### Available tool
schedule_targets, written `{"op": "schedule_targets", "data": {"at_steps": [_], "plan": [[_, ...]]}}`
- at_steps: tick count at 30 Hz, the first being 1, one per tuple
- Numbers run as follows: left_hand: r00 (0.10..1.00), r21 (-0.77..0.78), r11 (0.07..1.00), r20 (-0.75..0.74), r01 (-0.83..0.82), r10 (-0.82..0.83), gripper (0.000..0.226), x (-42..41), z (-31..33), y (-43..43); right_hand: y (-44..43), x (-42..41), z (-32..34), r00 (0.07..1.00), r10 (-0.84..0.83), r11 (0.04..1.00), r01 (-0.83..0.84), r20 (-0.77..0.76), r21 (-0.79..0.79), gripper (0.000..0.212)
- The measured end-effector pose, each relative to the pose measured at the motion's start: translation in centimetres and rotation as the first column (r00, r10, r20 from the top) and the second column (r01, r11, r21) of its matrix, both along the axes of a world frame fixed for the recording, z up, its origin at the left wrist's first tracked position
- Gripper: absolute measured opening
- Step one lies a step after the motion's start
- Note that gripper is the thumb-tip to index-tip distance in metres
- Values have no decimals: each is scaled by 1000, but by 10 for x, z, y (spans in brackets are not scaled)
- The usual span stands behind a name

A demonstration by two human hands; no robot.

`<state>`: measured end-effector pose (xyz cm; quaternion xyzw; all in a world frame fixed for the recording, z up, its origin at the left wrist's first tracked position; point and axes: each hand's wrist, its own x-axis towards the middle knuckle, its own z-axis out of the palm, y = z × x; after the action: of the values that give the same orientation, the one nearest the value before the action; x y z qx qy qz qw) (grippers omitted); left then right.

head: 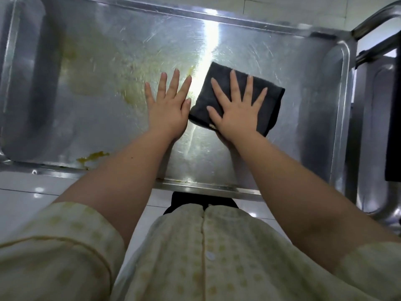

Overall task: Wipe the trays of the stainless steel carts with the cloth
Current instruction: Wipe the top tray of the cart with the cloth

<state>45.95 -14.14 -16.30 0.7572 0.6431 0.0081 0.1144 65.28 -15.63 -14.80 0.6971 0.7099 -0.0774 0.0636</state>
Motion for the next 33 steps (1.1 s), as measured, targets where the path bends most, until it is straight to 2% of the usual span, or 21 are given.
{"op": "schedule_targets", "data": {"at_steps": [2, 6, 8, 10, 15, 18, 21, 25, 28, 31, 33], "plan": [[1000, -5, 1000, 0, -3, 3, 54, 0, 1, 0, -23, -5, 0, 998, 60, 998, -60, -8, 20, 67], [1000, -11, 1000, 15, -5, 5, 54, 1, 4, 1, -111, -13, -1, 954, 290, 957, -286, -74, 56, 69], [1000, -10, 1000, 17, -6, 6, 53, 0, 3, 1, -128, -11, 0, 938, 338, 940, -334, -79, 61, 68], [1000, -12, 1000, 19, -4, 5, 53, -1, 2, 2, -107, -9, 1, 949, 308, 951, -305, -71, 50, 67], [1000, 2, 1000, 25, -10, 10, 53, -2, -2, 1, 26, 6, 0, 998, 32, 999, -32, -46, -10, 66], [1000, 20, 1000, 21, -5, 5, 53, -2, -5, 1, 81, 16, 1, 999, -43, 998, 41, -31, -40, 67], [1000, 35, 999, 25, -4, 4, 53, -2, -7, 2, 62, 13, 0, 999, 2, 1000, -2, -47, -2, 66], [999, 64, 998, 43, -6, 4, 53, -1, -9, 1, -50, 2, 0, 969, 228, 973, -224, -93, 58, 66], [999, 70, 998, 54, -1, -2, 53, -2, -9, 1, -105, 0, 0, 954, 284, 959, -283, -100, 26, 66], [998, 63, 998, 55, -6, 2, 53, -3, -9, 1, -57, 2, 2, 965, 248, 969, -246, -87, 27, 63], [998, 59, 998, 55, -14, 11, 53, -3, -9, 1, 9, 2, 0, 988, 140, 990, -139, -72, 11, 63]]}}
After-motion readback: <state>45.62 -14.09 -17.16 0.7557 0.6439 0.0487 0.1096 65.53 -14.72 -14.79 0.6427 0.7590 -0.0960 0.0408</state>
